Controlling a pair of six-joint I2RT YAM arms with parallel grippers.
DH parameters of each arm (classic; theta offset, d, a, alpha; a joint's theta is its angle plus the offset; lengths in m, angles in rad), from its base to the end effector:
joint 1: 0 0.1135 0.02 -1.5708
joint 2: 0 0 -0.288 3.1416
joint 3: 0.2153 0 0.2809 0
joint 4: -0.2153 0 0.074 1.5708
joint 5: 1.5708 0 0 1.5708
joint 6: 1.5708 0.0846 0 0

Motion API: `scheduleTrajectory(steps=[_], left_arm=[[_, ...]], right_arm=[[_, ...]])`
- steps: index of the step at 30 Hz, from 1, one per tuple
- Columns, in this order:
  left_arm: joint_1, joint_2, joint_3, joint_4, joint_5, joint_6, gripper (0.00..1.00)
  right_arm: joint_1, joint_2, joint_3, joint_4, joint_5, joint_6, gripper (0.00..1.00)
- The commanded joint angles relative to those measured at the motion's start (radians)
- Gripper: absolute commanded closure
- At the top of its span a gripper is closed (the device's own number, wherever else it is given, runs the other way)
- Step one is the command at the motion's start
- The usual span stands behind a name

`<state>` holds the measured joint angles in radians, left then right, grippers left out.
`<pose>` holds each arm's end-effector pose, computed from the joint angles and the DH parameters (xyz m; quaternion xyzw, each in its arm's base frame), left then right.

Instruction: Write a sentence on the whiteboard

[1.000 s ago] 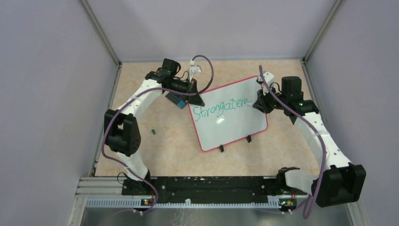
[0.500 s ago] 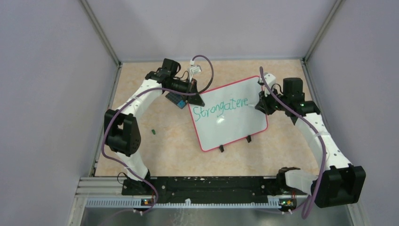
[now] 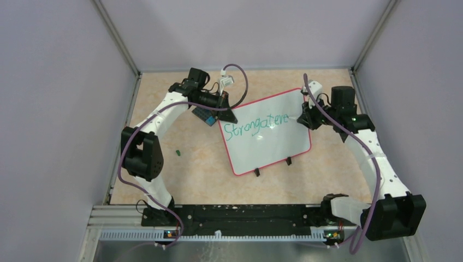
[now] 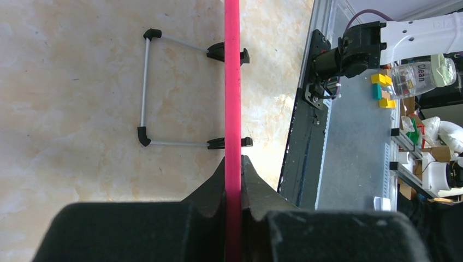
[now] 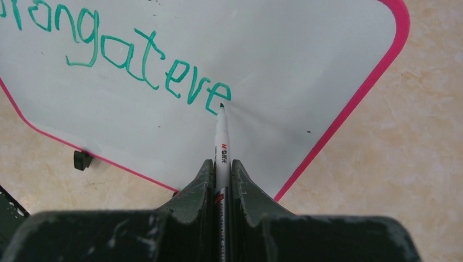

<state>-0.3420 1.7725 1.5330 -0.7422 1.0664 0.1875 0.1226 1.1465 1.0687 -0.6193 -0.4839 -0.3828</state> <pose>0.3730 -0.2114 0.2933 0.3581 0.7568 -0.5042 0.2117 0.2868 0.0750 0.3189 -0.3181 0.8264 0.1620 0.4355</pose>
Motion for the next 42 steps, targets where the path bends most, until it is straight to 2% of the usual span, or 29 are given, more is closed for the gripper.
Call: scheduleTrajectory(steps=[1, 22, 42], left_arm=[[-0.012, 0.013, -0.002, -0.017, -0.027, 0.061, 1.00], [-0.012, 0.002, -0.014, -0.006, -0.026, 0.061, 1.00], [-0.012, 0.004, -0.012, -0.005, -0.023, 0.062, 1.00]], right_arm=[[-0.017, -0.015, 0.062, 0.024, -0.021, -0.002, 1.00], [-0.023, 0.033, 0.050, 0.074, 0.037, 0.000, 1.00], [-0.036, -0.026, -0.051, 0.039, 0.027, -0.021, 1.00]])
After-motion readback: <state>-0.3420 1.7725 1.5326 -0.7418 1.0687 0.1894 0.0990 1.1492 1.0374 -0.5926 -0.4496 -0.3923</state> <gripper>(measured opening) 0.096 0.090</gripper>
